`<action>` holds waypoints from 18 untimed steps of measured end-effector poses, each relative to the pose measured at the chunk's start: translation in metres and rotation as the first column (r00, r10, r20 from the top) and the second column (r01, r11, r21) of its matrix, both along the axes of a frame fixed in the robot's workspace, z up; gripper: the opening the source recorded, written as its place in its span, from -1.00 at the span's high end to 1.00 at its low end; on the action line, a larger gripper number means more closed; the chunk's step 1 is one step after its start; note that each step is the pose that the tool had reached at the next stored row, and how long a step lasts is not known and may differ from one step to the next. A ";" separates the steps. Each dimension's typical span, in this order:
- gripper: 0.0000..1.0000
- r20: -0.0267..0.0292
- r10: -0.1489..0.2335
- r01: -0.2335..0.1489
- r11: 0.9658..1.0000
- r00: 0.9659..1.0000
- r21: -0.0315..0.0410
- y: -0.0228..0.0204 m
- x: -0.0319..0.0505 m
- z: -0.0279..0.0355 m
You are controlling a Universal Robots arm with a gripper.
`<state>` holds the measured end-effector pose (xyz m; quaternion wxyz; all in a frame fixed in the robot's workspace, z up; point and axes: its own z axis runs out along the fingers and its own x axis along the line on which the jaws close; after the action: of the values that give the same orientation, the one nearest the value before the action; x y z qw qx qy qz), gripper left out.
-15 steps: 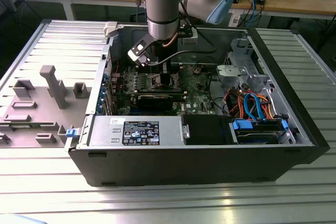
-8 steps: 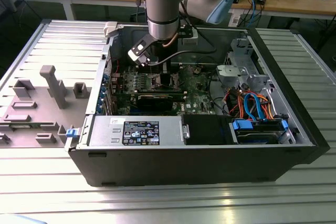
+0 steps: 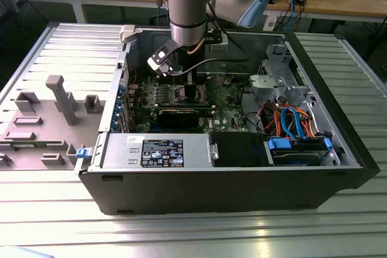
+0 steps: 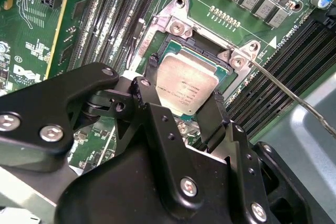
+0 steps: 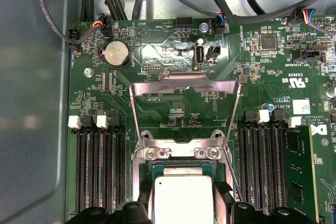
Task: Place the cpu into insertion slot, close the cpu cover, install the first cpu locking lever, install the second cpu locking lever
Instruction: 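Place the cpu into insertion slot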
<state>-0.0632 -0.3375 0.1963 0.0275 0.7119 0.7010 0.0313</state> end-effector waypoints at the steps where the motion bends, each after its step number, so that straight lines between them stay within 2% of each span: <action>1: -0.08 0.000 0.000 0.000 1.000 1.000 0.000 0.0000 0.0000 0.0000; 5: -0.11 0.001 0.000 0.000 1.000 1.000 0.001 0.0001 0.0001 -0.0004; 6: -0.22 0.001 0.000 0.000 1.000 1.000 0.001 0.0002 0.0001 -0.0005; 7: -0.22 0.000 0.000 0.000 1.000 1.000 0.001 0.0001 0.0001 -0.0004; 8: -0.36 0.000 0.000 0.000 1.000 1.000 0.000 0.0000 0.0000 -0.0002; 18: -0.36 0.000 0.000 0.000 1.000 1.000 0.000 0.0000 0.0000 -0.0001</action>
<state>-0.0632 -0.3375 0.1962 0.0274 0.7119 0.7010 0.0314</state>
